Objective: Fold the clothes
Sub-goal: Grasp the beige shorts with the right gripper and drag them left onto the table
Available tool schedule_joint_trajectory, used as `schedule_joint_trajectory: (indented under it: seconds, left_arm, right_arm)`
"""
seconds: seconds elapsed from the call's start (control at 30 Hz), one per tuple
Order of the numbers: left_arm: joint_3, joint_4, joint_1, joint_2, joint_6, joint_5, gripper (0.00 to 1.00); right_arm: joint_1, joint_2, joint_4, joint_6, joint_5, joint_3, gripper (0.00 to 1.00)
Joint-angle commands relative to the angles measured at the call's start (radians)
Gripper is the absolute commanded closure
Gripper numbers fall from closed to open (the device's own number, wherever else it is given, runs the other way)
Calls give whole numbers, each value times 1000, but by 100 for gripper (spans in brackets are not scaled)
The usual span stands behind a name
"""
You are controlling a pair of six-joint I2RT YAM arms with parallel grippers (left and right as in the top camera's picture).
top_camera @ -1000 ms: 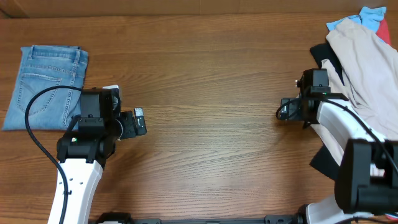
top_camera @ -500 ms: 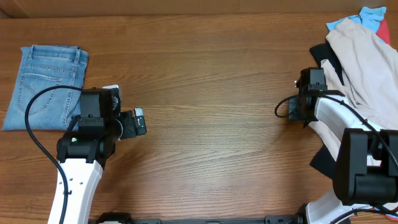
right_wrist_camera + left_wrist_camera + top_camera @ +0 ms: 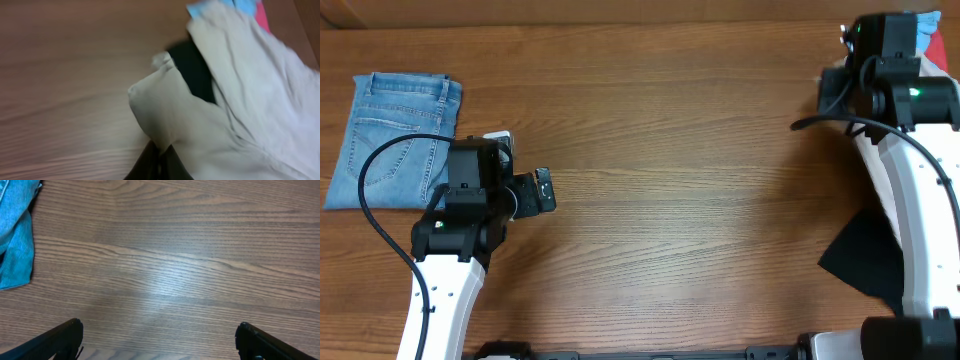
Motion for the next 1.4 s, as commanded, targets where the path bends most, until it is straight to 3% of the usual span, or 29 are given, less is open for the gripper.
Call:
schedule_joint_trajectory:
  seconds: [0.0, 0.37, 0.63, 0.73, 0.77, 0.83, 0.93, 0.97, 1.07, 1.23, 1.37]
  left_arm:
    - [26, 11, 10, 3, -7, 11, 0]
    - [26, 45, 10, 3, -7, 11, 0]
    - [26, 70, 10, 3, -7, 11, 0]
    - [26, 71, 10, 3, -7, 12, 0]
    - [26, 71, 10, 3, -7, 17, 0]
    - [26, 72, 10, 3, -6, 47, 0]
    - [26, 76, 10, 3, -6, 123, 0]
    - [26, 82, 10, 4, -3, 173, 0]
    - [26, 101, -6, 12, 2, 267, 0]
    - [26, 174, -157, 59, -4, 262, 0]
    - [26, 252, -312, 155, -124, 263, 0]
  right_arm:
    - [109, -13, 6, 8, -133, 88, 96]
    - [415, 84, 282, 17, -160, 85, 96]
    - [477, 213, 518, 19, -157, 85, 91]
    - [457, 209, 545, 87, -48, 93, 87]
    - [443, 203, 531, 126, 5, 105, 79]
    - [407, 179, 483, 146, 34, 128, 32]
    - [346, 121, 396, 146, 33, 141, 27]
    - [318, 92, 343, 147, 32, 141, 0]
    - [256, 32, 219, 146, 31, 141, 0]
    - [134, -38, 36, 166, 30, 141, 0]
    - [14, -70, -55, 251, -27, 141, 0]
